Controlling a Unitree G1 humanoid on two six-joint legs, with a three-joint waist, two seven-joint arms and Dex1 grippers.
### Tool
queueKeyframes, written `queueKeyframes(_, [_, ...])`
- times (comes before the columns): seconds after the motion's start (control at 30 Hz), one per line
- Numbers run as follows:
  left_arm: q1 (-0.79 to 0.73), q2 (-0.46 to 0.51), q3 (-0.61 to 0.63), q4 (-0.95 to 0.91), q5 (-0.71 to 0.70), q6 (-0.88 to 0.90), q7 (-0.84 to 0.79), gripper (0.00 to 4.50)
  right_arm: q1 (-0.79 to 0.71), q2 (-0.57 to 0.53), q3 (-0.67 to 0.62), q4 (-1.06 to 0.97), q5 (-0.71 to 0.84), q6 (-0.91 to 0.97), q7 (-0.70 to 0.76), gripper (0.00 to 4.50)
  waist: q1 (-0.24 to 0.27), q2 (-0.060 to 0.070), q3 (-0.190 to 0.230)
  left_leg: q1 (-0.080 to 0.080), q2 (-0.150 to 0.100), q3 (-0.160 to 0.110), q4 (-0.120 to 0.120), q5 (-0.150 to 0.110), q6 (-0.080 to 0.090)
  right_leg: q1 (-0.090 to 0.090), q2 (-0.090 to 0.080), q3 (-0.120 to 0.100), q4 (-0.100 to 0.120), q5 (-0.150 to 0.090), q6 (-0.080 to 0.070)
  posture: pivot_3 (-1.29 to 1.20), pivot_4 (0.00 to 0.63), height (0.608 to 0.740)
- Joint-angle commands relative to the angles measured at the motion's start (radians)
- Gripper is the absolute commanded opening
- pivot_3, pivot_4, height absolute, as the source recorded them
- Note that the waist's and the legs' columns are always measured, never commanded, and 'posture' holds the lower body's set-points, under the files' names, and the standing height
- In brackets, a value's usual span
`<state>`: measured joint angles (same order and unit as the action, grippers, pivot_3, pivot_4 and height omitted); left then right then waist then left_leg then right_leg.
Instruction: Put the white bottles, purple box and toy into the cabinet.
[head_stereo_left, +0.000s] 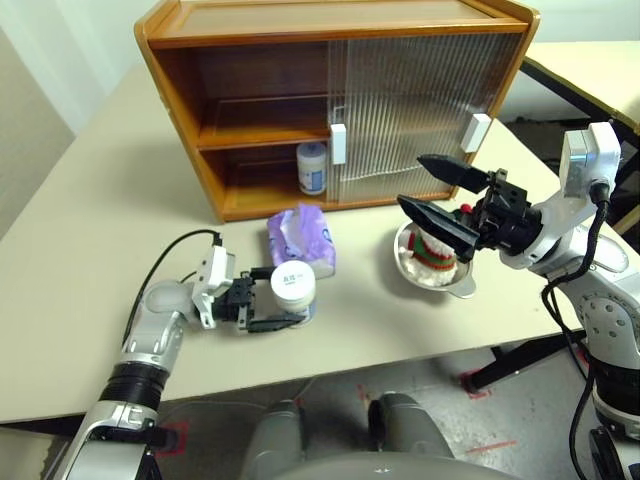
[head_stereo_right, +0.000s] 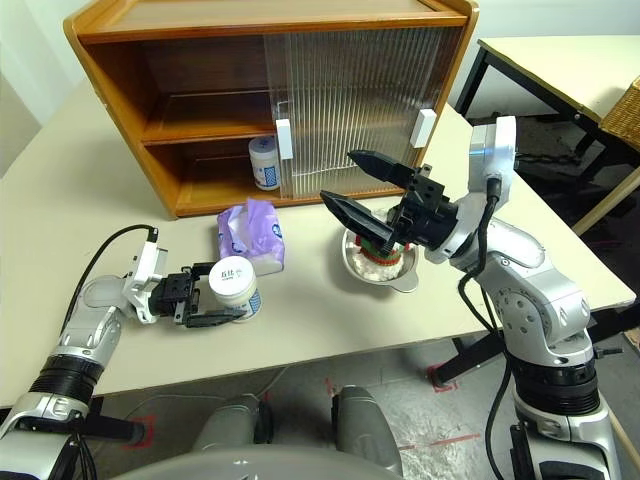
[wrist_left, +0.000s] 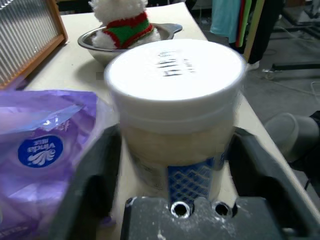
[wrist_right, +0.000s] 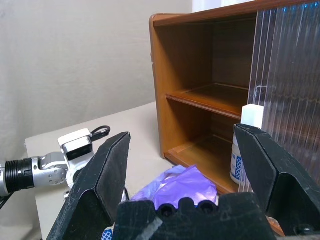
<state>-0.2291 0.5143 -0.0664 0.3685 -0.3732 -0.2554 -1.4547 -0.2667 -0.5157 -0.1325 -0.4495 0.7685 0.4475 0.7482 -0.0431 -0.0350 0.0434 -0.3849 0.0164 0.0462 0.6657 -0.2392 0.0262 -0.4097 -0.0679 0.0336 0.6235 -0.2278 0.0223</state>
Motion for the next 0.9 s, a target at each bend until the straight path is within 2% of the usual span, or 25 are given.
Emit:
queueKeyframes(0.03, [0.017, 0.014, 0.006, 0.000, 0.002, -0.005, -0.004, 3.12, 0.001, -0.005, -0.013, -0.014, 0.009, 0.003, -0.005, 4.50, -0.001, 0.000, 0.000, 0.000, 0.000, 0.000, 0.000, 0.000, 0.000, 0.000, 0.000, 0.000, 0.000, 0.000, 0.000, -0.07, 0.000, 0.740])
queueKeyframes(0.3, [0.039, 0.013, 0.033, -0.042, -0.040, 0.036, 0.020, 3.12, -0.008, 0.002, -0.003, 0.003, 0.001, -0.005, 0.002, 4.50, -0.008, 0.001, 0.000, 0.000, 0.000, 0.000, 0.000, 0.000, 0.000, 0.000, 0.000, 0.000, 0.000, 0.000, 0.000, -0.06, 0.000, 0.740])
queueKeyframes(0.63, [0.017, 0.082, 0.119, -0.214, -0.159, 0.259, 0.059, 3.12, -0.031, 0.026, 0.018, 0.038, -0.017, -0.019, 0.022, 4.50, -0.005, 0.001, 0.000, 0.000, 0.000, 0.000, 0.000, 0.000, 0.000, 0.000, 0.000, 0.000, 0.000, 0.000, 0.000, -0.02, 0.000, 0.740])
queueKeyframes(0.77, [0.023, 0.085, 0.157, -0.281, -0.203, 0.341, 0.113, 3.12, -0.047, 0.038, 0.030, 0.061, -0.028, -0.030, 0.037, 4.50, 0.004, 0.001, 0.000, 0.000, 0.000, 0.000, 0.000, 0.000, 0.000, 0.000, 0.000, 0.000, 0.000, -0.001, 0.001, 0.00, 0.000, 0.740])
queueKeyframes(0.9, [-0.023, 0.047, 0.208, -0.258, -0.220, 0.378, 0.224, 3.12, -0.060, 0.049, 0.038, 0.077, -0.037, -0.037, 0.045, 4.50, 0.008, 0.001, 0.000, 0.000, 0.000, -0.001, 0.000, 0.000, 0.000, 0.000, 0.000, 0.000, 0.000, 0.000, 0.001, 0.00, 0.000, 0.740])
